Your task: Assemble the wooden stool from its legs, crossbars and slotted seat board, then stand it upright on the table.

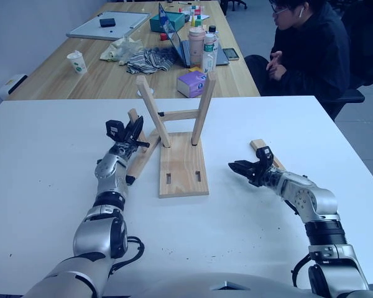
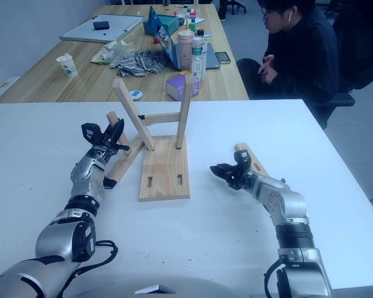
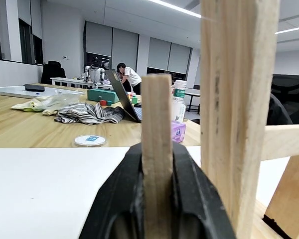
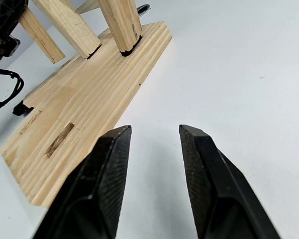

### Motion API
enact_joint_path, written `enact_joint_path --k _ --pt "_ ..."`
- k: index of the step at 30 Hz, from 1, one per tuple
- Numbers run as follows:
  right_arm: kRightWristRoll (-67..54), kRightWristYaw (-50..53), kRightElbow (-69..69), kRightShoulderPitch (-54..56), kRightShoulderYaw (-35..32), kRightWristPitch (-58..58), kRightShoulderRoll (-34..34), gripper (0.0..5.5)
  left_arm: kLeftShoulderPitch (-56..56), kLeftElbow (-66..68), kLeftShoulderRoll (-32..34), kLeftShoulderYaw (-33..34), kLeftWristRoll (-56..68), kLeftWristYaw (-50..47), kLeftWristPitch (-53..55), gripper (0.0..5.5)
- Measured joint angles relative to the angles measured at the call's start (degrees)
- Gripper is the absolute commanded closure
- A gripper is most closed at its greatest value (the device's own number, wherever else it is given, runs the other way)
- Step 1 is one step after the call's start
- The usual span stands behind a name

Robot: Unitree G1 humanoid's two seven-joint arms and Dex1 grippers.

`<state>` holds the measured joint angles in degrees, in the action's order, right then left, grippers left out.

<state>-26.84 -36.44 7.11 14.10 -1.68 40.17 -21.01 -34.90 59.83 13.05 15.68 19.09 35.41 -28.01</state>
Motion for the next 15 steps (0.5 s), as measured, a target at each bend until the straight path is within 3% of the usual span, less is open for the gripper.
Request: enact_joint_path --k 15 --pt "0.48 -0.80 0.25 0.28 0.14 0.00 0.00 3.74 0.52 5.27 0.04 0.97 -2.13 -1.98 -5.41 5.12"
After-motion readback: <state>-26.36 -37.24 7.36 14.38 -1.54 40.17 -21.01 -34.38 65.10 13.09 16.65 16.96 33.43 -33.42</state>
